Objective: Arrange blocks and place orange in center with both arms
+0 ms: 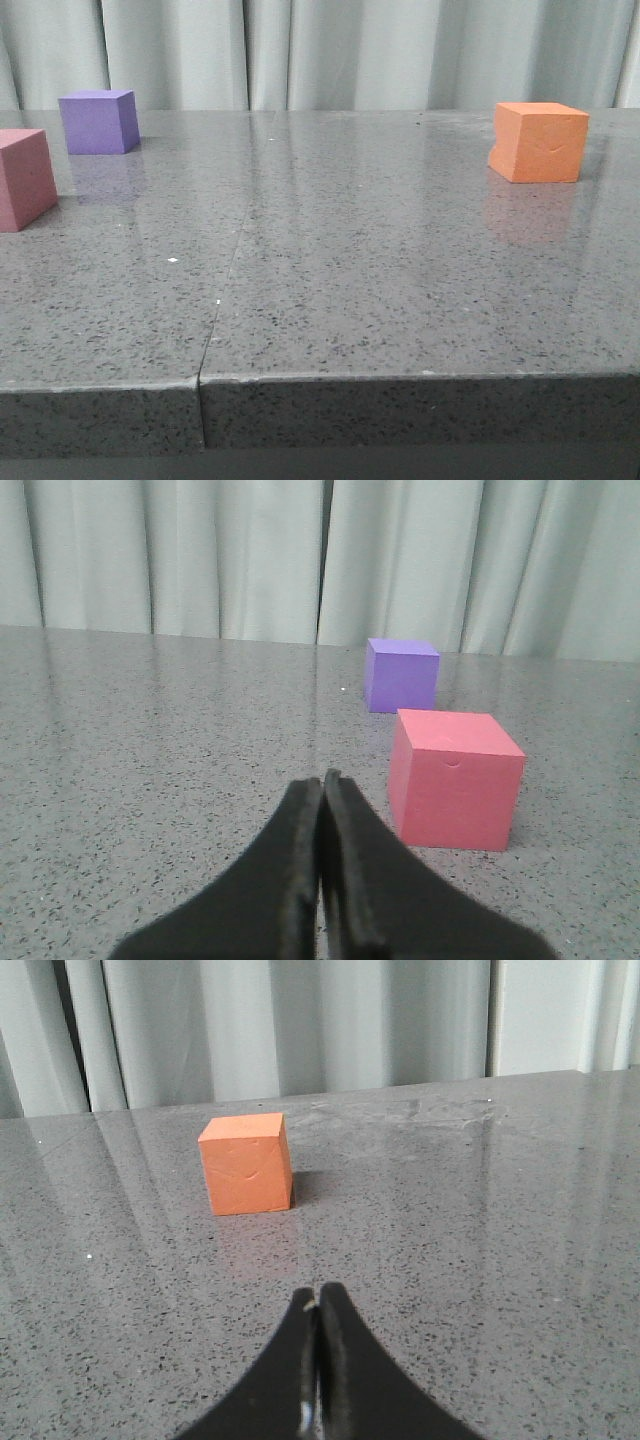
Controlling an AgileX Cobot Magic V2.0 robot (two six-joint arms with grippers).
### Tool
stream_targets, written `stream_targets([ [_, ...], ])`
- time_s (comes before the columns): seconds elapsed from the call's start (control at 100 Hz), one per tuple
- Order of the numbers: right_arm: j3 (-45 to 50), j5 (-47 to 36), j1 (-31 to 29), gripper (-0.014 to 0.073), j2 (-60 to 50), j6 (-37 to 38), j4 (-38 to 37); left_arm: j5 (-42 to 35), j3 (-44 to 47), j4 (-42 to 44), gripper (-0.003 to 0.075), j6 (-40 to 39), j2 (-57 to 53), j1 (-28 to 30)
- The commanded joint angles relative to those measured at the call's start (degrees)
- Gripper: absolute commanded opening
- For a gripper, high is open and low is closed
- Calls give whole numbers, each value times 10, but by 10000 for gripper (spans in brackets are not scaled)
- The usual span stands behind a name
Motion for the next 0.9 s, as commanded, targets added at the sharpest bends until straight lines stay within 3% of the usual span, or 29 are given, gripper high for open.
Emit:
stream_targets([
  [0.0, -9, -41, -4, -68, -13, -4, -2, -46, 23, -2, -20, 1, -17, 0],
  [0.89, -15, -37, -4, -68, -13, -4, -2, -46, 23, -2, -20, 1, -17, 0],
])
